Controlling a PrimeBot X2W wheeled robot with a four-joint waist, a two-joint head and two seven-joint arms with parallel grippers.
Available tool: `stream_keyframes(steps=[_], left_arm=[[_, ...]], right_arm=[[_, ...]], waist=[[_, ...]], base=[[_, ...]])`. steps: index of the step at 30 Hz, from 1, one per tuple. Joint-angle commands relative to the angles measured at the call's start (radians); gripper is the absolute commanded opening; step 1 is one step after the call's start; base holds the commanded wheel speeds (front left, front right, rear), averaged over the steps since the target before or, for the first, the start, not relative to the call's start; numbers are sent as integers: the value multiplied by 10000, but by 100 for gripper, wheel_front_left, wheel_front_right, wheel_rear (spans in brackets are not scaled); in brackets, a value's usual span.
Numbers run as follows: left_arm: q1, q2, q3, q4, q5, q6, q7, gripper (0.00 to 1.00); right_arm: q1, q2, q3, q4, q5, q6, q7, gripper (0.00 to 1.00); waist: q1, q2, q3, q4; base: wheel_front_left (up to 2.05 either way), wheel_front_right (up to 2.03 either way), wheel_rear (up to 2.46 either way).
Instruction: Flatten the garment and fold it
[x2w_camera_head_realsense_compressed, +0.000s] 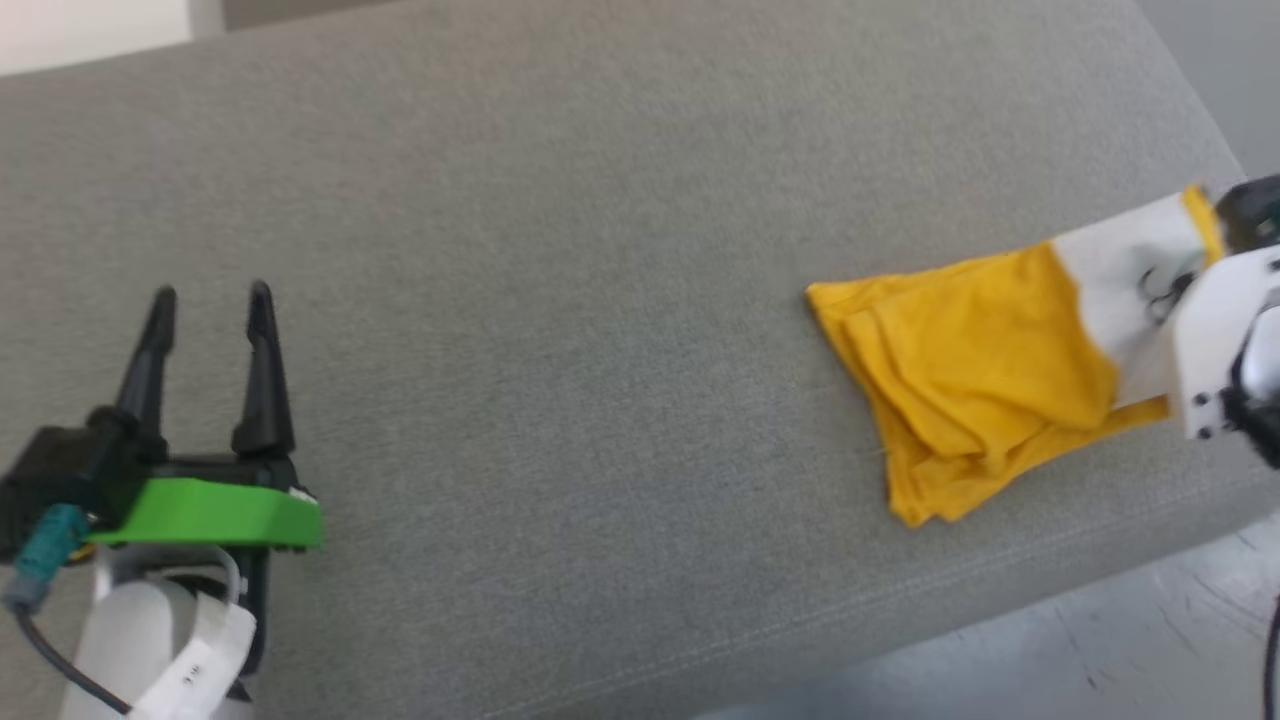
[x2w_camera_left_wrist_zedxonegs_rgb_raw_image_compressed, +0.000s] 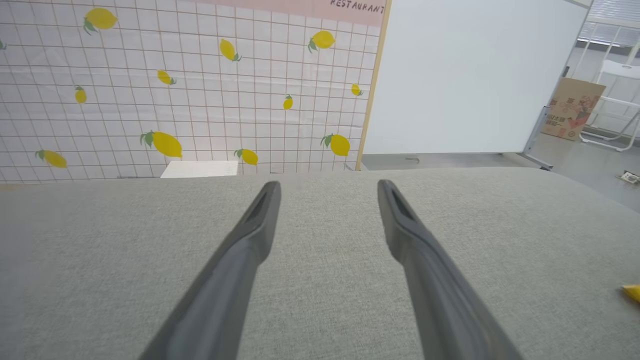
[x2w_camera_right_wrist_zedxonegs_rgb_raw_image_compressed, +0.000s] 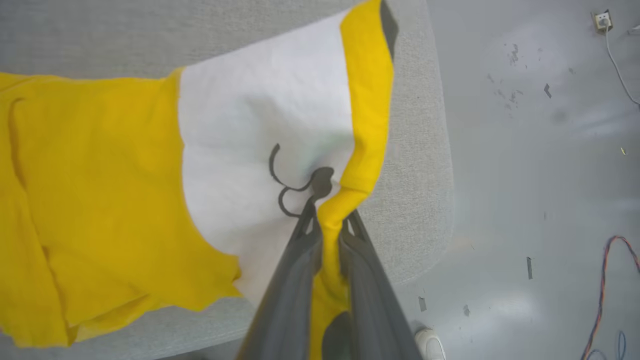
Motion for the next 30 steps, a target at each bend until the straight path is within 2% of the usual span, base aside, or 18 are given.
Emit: stream_keyframes(steps=[1, 10, 20, 21, 22, 23, 28, 30], left_arm=[[-212, 166, 77, -175, -10, -4, 95, 100], [-434, 865, 698, -1521, -34, 207, 663, 100], [-202, 1202, 1093, -2062, -161, 300, 869, 100], [-170, 1214, 1099, -2068, -181, 294, 867, 100], [-150, 1222, 1098, -2062, -193, 290, 860, 100], [-130, 1223, 1091, -2038, -199, 292, 851, 100], [-53, 1124, 964, -1826, -179, 351, 774, 100], [-17, 1038, 889, -1617, -186, 362, 637, 100]], right_arm=[[-222, -58, -201, -52, -116, -15, 14, 0], [-1065, -194, -2387, 70, -1287, -15, -92, 0], [-1530, -145, -5432, 297, -3076, -15, -26, 0], [-1553, -53, -5751, 281, -3244, -15, -10, 15], [-1553, 17, -5942, 264, -3383, -15, 13, 45], [-1560, 97, -6117, 217, -3540, -15, -8, 100], [-1772, 371, -6677, 58, -3566, -15, -402, 100], [-1825, 294, -6517, 9, -3429, -15, -650, 100]], waist=[[0, -1, 1422, -454], [0, -1, 3090, 141], [0, -1, 3605, 643], [0, -1, 3594, 669], [0, -1, 3575, 686], [0, -1, 3522, 698], [0, -1, 2972, 745], [0, -1, 2533, 782]], base=[[0, 0, 0], [0, 0, 0], [0, 0, 0], [0, 0, 0], [0, 0, 0], [0, 0, 0], [0, 0, 0], [0, 0, 0]])
